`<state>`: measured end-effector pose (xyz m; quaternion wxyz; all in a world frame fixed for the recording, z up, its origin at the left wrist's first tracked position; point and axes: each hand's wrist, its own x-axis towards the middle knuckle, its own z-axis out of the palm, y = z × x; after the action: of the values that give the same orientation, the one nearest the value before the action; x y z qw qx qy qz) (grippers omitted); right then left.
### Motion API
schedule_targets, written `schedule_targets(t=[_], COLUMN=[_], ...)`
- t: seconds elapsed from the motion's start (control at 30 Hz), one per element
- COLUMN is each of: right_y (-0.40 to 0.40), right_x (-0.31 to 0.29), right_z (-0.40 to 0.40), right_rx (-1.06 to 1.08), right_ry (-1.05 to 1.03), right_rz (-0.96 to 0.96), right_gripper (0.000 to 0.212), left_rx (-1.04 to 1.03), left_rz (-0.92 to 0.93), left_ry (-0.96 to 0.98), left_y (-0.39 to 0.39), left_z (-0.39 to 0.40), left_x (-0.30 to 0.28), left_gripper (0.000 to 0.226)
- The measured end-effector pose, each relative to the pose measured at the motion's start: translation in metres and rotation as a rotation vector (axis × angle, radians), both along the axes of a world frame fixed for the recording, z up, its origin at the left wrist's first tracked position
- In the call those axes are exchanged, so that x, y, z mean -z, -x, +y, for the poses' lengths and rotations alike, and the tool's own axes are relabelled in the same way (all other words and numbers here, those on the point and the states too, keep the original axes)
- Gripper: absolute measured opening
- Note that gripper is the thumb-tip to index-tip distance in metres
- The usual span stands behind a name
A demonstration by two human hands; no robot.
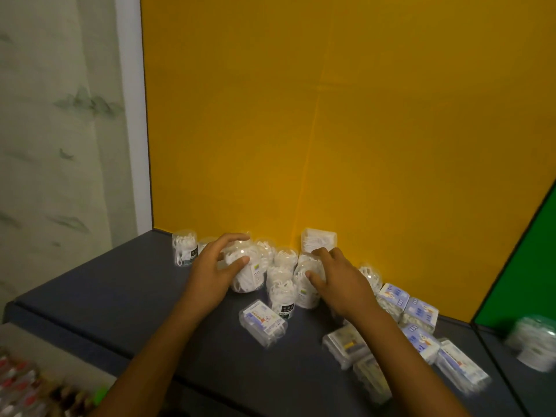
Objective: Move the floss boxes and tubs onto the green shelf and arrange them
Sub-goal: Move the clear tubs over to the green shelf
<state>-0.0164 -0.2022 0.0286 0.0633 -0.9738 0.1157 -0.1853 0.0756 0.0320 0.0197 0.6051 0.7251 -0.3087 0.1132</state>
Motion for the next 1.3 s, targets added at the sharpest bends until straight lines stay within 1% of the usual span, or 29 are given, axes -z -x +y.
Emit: schedule_targets(t=[0.07,0.1,0.2,0.33,0.43,0.6,0.7,0.8,0.9,1.03,1.1,1.2,1.3], right_y=[-0.004,-0.006,-0.014,-0.022,-0.025,-0.026,-0.019,-0.004,0.021,0.068,0.093,0.13,0.171], right_x=[0.001,0.001,0.003,0.006,0.009,0.009,0.003,-0.004,-0.009,-0.014,-0.015,-0.013,-0.013], right_z=[0.002,0.003,0.003,-0.002,-0.004,-0.006,-0.009,-0.015,-0.024,-0.027,-0.029,-0.036,-0.051], right_rx=[-0.002,-0.002,0.006,0.003,0.007,0.015,0.022,0.036,0.058,0.083,0.091,0.124,0.17], right_ry=[0.001,0.003,0.0,-0.039,-0.024,0.003,-0.021,-0.13,-0.218,-0.442,-0.5,-0.518,-0.509], right_rz=[0.022,0.03,0.08,0.192,0.2,0.162,0.067,-0.111,-0.271,-0.444,-0.524,-0.564,-0.578], right_gripper=[0.05,0.051,0.056,0.07,0.073,0.07,0.07,0.066,0.064,0.056,0.054,0.056,0.057], left_rx=[0.109,0.129,0.092,0.067,0.076,0.063,0.064,0.119,0.178,0.262,0.294,0.329,0.37], left_rz=[0.125,0.172,0.254,0.406,0.445,0.446,0.425,0.43,0.403,0.383,0.343,0.28,0.274], left_ry=[0.089,0.126,0.189,0.268,0.3,0.288,0.295,0.317,0.311,0.338,0.323,0.28,0.252], left_y=[0.002,0.002,0.003,0.003,0.005,0.006,0.008,0.013,0.025,0.054,0.074,0.105,0.133], left_z=[0.005,0.008,0.017,0.027,0.031,0.029,0.022,0.011,-0.005,-0.031,-0.045,-0.065,-0.08], left_x=[-0.008,-0.009,-0.009,-0.003,-0.001,0.001,-0.003,-0.012,-0.022,-0.031,-0.033,-0.035,-0.036], left_gripper=[0.028,0.027,0.027,0.025,0.024,0.031,0.042,0.048,0.05,0.047,0.045,0.044,0.042])
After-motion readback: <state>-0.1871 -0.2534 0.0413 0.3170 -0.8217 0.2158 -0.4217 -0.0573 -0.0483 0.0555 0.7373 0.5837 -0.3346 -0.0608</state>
